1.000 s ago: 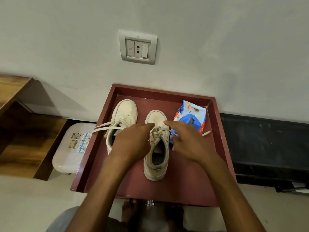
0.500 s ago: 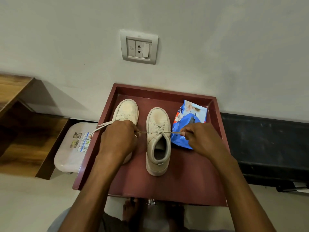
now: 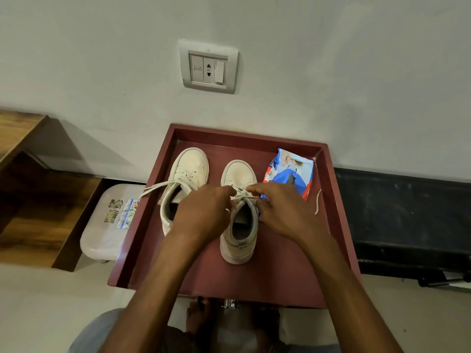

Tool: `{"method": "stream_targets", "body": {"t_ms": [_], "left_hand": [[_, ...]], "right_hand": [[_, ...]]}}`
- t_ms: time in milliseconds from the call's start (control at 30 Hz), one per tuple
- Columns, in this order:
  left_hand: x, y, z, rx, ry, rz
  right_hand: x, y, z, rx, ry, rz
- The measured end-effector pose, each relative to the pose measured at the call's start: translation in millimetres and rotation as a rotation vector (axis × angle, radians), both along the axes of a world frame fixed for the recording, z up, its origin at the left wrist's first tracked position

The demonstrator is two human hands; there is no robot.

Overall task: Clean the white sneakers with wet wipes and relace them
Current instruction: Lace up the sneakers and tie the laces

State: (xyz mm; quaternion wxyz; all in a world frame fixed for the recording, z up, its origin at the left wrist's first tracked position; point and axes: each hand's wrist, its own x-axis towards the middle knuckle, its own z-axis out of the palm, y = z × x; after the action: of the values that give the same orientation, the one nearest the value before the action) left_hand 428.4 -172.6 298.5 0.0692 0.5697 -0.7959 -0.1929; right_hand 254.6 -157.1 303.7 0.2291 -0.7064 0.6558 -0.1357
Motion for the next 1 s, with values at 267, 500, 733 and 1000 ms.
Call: {"method": "stream_targets", "body": {"t_ms": [267,500,733,1000], "left_hand": [[4,-4,-7,-0.027,0.047,0.023],[18,-6,-4,0.072,0.076,-0.006],[18,-2,7,0.090,-0.084,-0.043],[24,-3,32,0.098,-0.073,-0.071]], "right_hand": [[-2,-1,-8,-0.090,0.059,-0.040],[-9,3,-9,-0.032,0.058,-0.034],[-18,2,-6,0.040,0.135,-0.050],[-15,7,21,0.138,-0.176,-0.073]]}}
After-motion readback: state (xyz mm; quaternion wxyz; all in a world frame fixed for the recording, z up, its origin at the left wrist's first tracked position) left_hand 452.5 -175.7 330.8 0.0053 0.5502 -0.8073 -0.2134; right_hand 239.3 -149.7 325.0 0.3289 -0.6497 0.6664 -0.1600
